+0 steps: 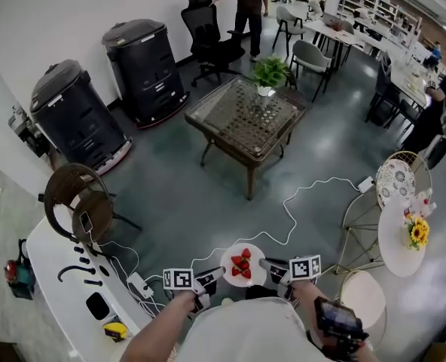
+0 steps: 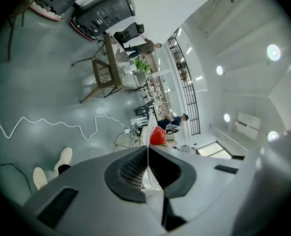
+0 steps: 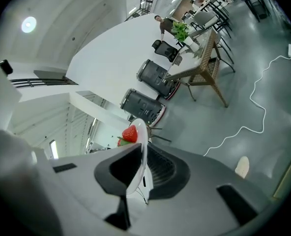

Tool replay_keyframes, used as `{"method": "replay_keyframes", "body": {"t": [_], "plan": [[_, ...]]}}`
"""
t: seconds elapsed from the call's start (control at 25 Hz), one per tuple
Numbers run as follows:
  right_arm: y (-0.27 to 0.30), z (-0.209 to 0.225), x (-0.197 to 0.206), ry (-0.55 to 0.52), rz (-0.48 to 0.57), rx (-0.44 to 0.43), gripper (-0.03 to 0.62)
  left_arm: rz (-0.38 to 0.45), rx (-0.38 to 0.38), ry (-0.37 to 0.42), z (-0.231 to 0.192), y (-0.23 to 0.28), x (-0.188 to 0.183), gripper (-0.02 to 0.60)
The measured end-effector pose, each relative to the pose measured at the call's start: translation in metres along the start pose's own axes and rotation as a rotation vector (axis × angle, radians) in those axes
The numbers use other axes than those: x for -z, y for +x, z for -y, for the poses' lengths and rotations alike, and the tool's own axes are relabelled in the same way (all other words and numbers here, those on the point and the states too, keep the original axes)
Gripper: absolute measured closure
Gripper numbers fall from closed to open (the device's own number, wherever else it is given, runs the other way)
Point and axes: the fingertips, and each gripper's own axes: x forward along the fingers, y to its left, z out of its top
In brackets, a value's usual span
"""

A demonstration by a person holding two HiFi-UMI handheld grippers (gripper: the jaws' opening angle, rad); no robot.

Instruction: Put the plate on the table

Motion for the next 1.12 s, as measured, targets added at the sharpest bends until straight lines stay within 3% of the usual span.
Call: {"method": "replay_keyframes", "body": {"t": [0.6,0.84,1.12], "plan": [[-0.030,0.074,-0.152,-0.009,0.013,-0.047,0.565,-0.001,-0.046,0.028,0.021,0.135,-0.104,0.569],[-0.045,0.102,-0.191,0.002,0.012,-0.056,0.565,-0.012,-0.065,0.047,0.029,0.179,-0.128,0.569],[-0.042,0.108,-0.203,-0.001,0.033,-0.067,0.565,-0.016,-0.083,0.068,0.032,0.187,-0.141,0.569]]}}
